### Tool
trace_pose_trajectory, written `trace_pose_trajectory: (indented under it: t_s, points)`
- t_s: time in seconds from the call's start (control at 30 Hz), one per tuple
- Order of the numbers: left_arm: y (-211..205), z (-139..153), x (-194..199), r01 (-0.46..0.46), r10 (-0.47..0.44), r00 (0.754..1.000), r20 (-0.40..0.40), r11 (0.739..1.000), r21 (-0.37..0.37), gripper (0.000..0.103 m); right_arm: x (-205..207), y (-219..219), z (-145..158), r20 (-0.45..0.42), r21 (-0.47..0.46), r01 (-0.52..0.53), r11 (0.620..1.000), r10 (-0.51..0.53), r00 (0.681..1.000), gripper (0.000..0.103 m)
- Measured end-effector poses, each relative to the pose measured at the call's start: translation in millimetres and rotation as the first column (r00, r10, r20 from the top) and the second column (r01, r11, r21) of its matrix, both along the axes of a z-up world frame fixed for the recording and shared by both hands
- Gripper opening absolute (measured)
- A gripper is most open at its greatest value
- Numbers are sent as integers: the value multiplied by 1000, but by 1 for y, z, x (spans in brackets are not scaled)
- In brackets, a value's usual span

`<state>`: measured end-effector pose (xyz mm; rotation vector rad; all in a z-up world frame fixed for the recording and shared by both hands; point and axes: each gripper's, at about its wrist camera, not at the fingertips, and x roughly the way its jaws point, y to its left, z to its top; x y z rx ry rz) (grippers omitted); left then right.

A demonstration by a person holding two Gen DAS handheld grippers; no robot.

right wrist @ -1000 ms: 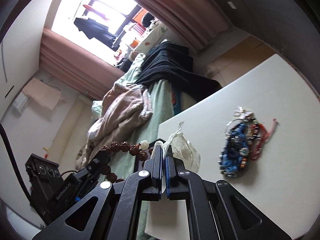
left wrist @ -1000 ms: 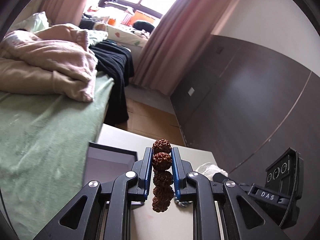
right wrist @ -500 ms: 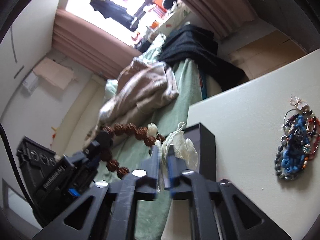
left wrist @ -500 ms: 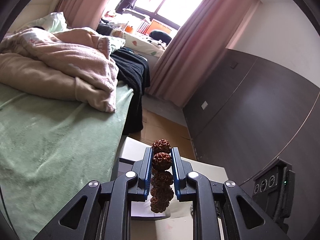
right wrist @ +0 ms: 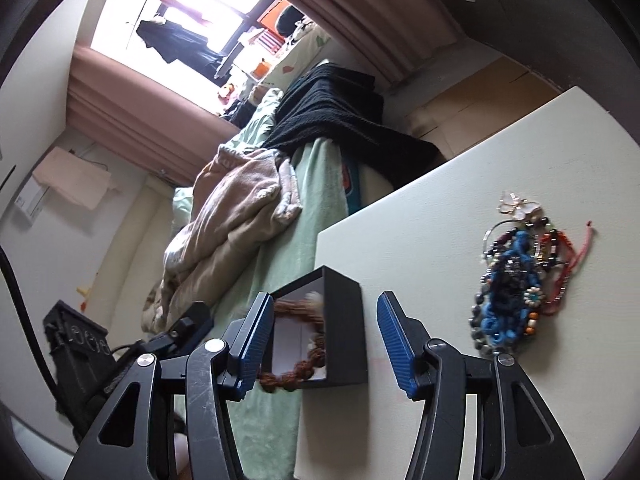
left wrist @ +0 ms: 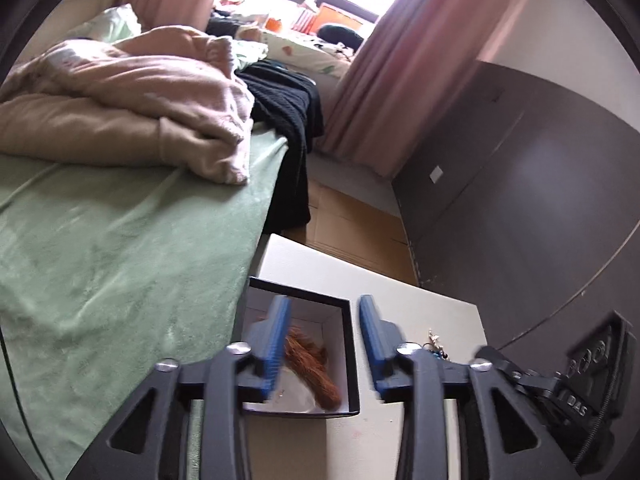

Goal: Organize jewelry
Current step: 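Carry the brown bracelet into the black box with the left tool while the right tool drops the tissue there, then grasp the blue bracelet in the pile with the left tool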

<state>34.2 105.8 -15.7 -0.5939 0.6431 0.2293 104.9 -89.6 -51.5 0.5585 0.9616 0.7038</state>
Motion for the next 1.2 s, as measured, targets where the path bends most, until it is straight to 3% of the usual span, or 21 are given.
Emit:
trace_pose_trajectory:
  t_s: [0.17,0.33,0.73,0.87,1.0,1.2]
  points:
    - [-4,3,-7,-8,8,1000,29,1000,-3,51,-8,-23,12,27,-23,40,999,-39,999,55]
    - [-20,0,-1,35,-35,999,18,999,0,51,-14,-55,21,35,-70,105,992,-103,994,55]
    - [-80,-9,25,171,-171,985,-6,983,62,51,-11,-104,13,-59,-113,194,974,-201,978,55]
    - [-98,-16,35,230,-230,973,-9,972,41,51,-7,-115,3,-107,-122,231,965,-245,964,55]
    - [-122,-24,51,287,-285,958,-38,954,89,51,-1,-125,-7,-145,-144,262,954,-282,948,55]
    - [-135,-38,68,331,-326,943,-67,939,95,50,7,-137,-11,-165,-147,296,944,-319,933,55]
